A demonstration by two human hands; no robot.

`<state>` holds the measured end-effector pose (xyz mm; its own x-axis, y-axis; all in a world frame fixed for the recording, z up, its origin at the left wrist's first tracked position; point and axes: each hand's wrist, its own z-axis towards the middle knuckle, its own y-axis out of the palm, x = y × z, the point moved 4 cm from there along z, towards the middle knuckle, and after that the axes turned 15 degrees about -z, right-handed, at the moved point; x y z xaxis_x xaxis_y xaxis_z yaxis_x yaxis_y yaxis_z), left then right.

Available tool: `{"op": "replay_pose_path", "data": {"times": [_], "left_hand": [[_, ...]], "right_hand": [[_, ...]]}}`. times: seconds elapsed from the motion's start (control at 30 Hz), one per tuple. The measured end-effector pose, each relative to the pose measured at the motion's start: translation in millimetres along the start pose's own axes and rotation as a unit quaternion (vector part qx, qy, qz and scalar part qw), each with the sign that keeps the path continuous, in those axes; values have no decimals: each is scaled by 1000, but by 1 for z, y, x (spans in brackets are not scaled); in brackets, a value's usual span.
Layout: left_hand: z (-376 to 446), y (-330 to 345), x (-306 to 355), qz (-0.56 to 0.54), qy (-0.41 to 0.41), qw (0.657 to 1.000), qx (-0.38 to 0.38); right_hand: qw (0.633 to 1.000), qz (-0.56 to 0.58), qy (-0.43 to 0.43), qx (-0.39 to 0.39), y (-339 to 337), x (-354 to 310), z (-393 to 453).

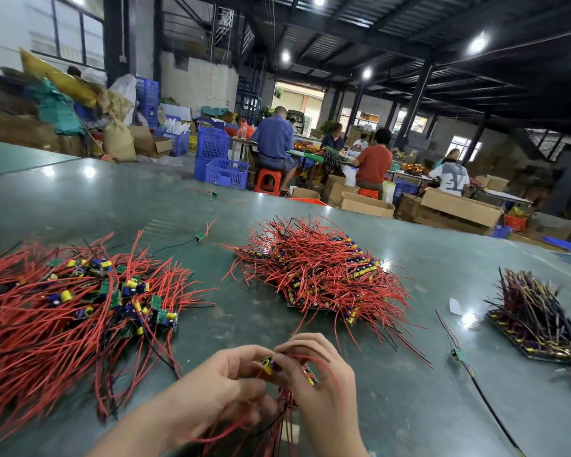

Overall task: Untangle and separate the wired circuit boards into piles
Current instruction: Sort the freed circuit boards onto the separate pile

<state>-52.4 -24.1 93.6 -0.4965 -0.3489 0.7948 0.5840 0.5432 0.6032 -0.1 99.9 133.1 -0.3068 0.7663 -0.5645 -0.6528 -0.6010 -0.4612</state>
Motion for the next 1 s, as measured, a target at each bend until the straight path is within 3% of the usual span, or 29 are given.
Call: {"op": "replay_pose_path", "data": {"times": [0.17,0.23,0.37,0.43,0.63,0.83,0.87,0.97,1.0], "left_hand": [[0,5,-4,54,-32,998,18],[0,8,-4,63,-31,997,19],[-2,17,6,79,-12,996,41],[-1,17,8,116,20,992,47],[-1,9,10,187,94,976,65],[0,10,10,183,64,980,41],[-1,10,11,179,70,981,39],[-2,12,12,173,93,980,22],[-1,13,12,180,96,979,20]], "right_hand": [[989,76,127,-18,-1,4,1],[968,155,198,0,-2,7,1],[864,340,370,-14,9,20,-6],[825,389,409,-21,13,22,-8],[879,333,341,-22,6,27,-1],[895,334,294,-29,5,25,1],[880,351,317,-31,8,26,1],[752,489,436,-75,22,26,-10],[727,510,451,-84,23,24,-11]]}}
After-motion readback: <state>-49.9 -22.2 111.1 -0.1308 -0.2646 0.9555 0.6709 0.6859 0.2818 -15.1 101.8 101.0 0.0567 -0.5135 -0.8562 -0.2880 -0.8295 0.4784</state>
